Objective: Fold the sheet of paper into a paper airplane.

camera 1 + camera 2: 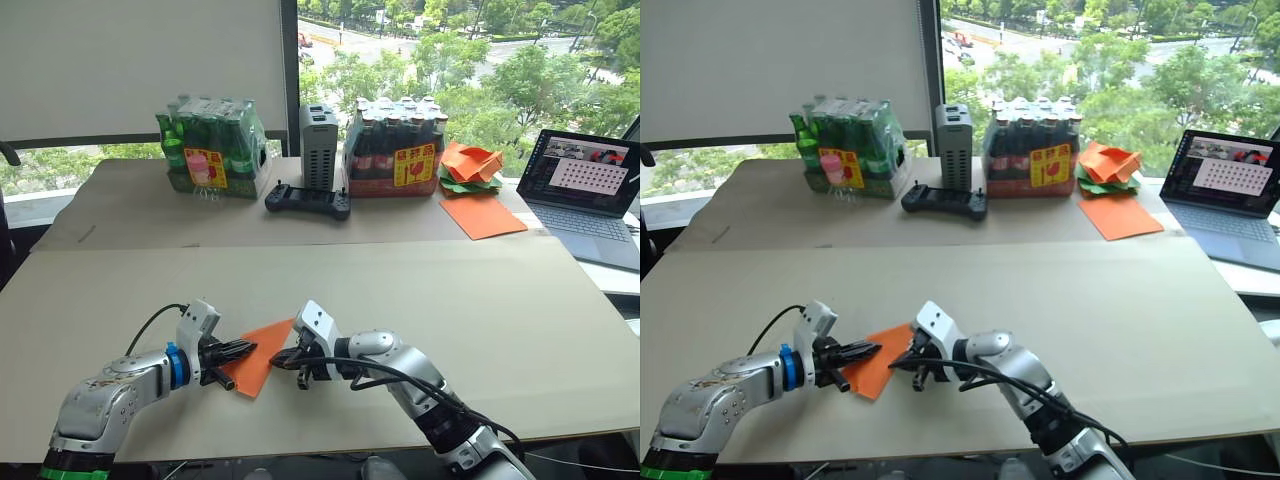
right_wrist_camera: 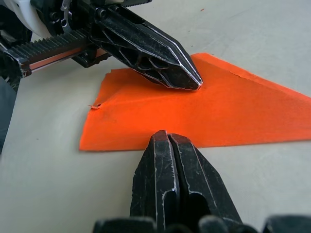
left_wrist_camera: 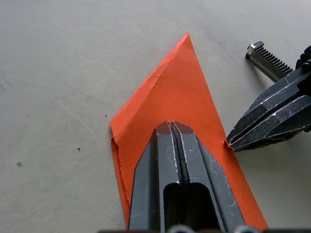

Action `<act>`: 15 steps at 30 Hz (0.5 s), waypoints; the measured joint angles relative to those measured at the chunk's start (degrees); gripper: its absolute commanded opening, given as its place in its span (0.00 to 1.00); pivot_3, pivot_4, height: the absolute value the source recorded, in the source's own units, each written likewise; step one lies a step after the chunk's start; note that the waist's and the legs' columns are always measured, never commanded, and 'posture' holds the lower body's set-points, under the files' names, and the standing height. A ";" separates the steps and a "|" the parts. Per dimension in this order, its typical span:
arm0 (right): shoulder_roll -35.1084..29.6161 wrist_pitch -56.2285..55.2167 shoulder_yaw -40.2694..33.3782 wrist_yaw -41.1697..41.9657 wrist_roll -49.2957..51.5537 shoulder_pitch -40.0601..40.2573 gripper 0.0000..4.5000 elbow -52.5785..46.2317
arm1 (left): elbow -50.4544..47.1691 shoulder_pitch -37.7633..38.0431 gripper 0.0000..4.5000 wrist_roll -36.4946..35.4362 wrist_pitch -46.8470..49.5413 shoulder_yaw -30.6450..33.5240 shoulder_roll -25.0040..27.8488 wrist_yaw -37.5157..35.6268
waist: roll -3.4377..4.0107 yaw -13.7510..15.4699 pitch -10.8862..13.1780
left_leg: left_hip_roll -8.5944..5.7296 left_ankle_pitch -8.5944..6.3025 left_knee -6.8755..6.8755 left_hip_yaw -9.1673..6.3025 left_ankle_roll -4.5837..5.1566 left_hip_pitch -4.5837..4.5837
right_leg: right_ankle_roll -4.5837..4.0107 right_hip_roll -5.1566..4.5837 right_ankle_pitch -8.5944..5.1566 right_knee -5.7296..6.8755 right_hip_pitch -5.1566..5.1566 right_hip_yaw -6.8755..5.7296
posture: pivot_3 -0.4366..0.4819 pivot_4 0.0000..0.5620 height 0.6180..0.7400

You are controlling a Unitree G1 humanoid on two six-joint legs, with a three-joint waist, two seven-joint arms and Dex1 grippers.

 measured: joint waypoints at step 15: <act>0.03 -0.06 4.24 4.16 -0.40 -0.55 0.00 -0.03 | 0.16 -0.10 0.01 -0.08 -0.02 -0.04 0.06 -0.08 | 0.00 -0.06 -0.01 | 0.01 0.00 -0.02 0.00 0.00 0.02 | -0.01 0.01 -0.01 0.00 0.00 0.00 | 0.48 0.27 1.00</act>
